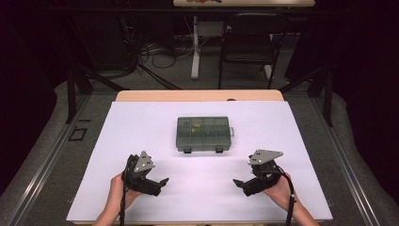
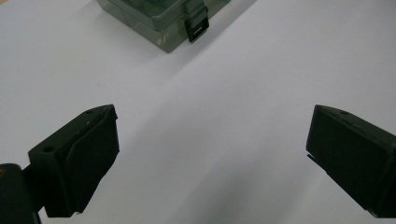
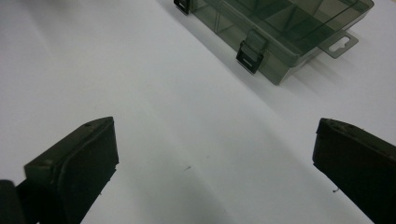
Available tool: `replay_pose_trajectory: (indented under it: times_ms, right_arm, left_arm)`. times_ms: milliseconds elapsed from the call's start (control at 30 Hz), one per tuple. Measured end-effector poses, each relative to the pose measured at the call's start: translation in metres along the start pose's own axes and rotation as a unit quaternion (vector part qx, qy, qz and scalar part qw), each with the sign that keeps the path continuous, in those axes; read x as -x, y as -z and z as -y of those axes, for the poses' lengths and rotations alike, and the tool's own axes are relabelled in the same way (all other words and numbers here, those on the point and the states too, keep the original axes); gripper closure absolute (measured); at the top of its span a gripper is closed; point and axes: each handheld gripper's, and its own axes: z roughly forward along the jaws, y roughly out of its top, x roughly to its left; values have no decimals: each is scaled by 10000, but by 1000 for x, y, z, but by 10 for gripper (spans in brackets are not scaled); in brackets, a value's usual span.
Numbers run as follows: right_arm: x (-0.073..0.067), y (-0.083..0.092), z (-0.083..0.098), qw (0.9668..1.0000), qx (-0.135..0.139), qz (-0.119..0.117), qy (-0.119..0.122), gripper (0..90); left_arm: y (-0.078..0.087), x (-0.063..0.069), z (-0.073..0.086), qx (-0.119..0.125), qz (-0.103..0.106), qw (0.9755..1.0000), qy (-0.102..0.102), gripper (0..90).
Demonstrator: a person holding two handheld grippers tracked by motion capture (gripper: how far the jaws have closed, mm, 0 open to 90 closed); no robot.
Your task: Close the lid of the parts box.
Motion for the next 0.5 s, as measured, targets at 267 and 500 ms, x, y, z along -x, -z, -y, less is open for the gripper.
replay_pose_trajectory:
  times_ms: [267,500]
  right_arm:
    - [-4,8,17,10000,38,43,-78,0]
    - [-7,13,30,9998,120,77,-147,0]
  left_arm:
    - [8,3,13,89,-94,9999,67,16]
    - [13,7,24,149,-145,9997,121,5]
